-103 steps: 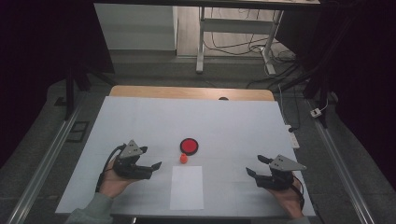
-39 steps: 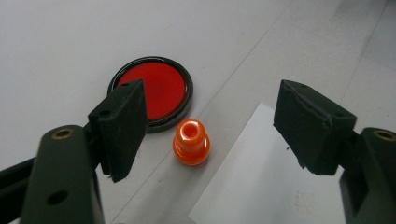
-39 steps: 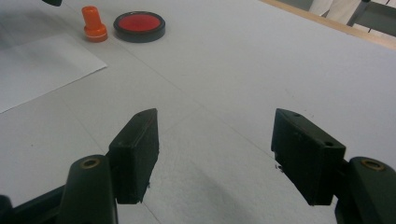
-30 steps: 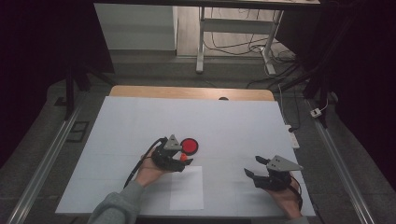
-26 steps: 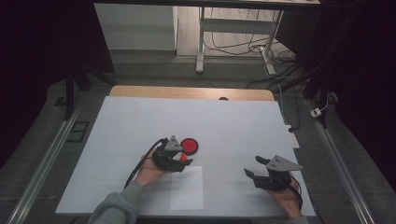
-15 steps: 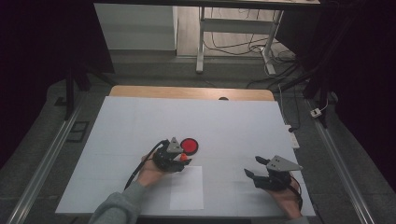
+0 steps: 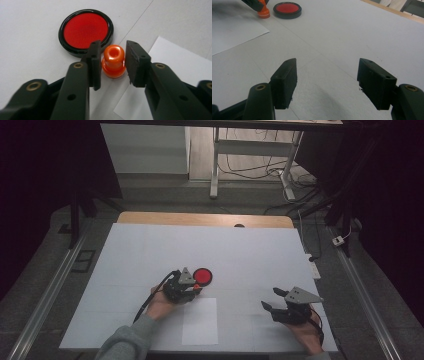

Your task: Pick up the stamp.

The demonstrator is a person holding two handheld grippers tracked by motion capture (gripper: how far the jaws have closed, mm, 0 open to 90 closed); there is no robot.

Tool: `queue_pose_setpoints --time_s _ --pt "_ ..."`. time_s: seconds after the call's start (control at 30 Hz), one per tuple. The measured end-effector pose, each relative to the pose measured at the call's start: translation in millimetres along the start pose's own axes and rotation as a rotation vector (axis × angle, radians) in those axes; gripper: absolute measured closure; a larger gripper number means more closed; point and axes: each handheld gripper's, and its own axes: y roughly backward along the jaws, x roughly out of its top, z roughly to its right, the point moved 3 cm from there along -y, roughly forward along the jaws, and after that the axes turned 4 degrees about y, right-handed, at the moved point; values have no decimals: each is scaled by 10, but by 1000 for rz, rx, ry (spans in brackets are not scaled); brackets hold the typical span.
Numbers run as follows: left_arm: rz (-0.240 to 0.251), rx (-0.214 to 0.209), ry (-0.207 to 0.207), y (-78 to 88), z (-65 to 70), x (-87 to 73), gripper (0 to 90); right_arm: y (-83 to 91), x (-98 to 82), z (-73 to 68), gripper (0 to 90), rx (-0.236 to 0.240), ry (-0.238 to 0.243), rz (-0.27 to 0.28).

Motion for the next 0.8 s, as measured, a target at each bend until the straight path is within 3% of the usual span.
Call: queue_pose_setpoints --time_s 0.27,0.8 --pt "2 -6 -6 10 -6 -3 713 1 -2 1 319 -2 1 -3" --pt "14 -9 -9 45 2 4 717 6 -1 1 320 -5 4 -3"
